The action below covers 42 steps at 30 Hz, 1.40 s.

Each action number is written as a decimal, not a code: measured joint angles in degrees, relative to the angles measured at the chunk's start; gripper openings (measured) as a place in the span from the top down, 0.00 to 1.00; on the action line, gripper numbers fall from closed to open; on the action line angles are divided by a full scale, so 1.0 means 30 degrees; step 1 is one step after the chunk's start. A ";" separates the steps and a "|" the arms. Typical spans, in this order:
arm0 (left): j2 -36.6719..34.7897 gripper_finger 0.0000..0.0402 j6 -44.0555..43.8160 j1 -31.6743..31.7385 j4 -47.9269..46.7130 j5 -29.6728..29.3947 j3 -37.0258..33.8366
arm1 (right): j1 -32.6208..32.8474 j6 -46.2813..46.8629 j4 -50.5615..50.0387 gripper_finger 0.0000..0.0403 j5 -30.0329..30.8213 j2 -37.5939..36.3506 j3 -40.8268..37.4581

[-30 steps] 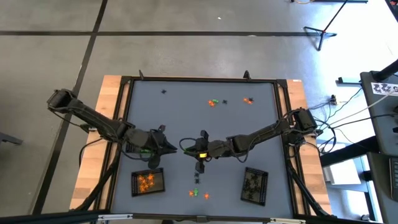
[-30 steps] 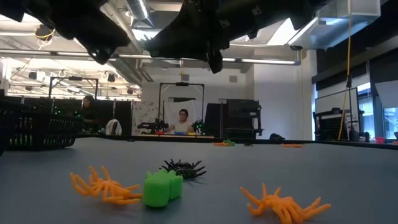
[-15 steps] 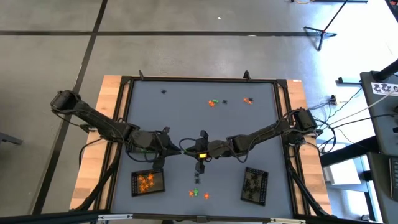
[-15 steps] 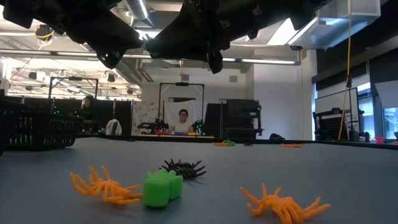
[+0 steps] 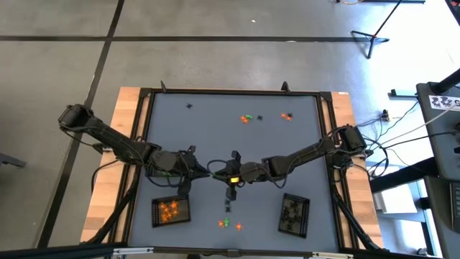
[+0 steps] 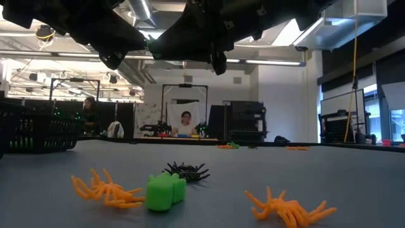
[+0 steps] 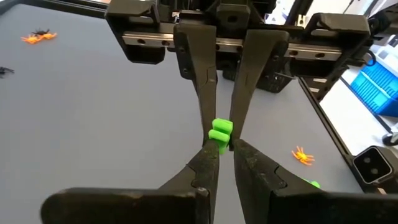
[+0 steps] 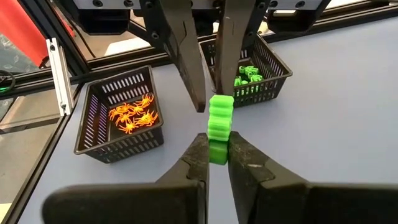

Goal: Sort Halloween decoration
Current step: Put the green skeleton toy into the top black bin

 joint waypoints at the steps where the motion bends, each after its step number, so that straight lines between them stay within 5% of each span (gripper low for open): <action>1: 0.0000 0.89 0.0004 -0.0017 -0.0004 0.0000 0.0000 | 0.0000 0.0000 -0.0001 0.92 0.0000 0.0000 -0.0006; 23: 0.0000 0.89 0.1151 -0.0020 -0.0015 -0.0160 0.0000 | 0.0000 0.0000 -0.0011 0.92 0.0007 0.0000 -0.0003; 35: 0.0000 0.61 0.1494 -0.0020 0.0000 -0.0423 0.0000 | 0.0000 0.0007 -0.0016 0.92 0.0007 0.0000 0.0000; 42: 0.0000 0.57 0.1367 -0.0020 0.0044 -0.0423 0.0007 | 0.0000 0.0007 -0.0015 0.92 0.0007 0.0000 -0.0003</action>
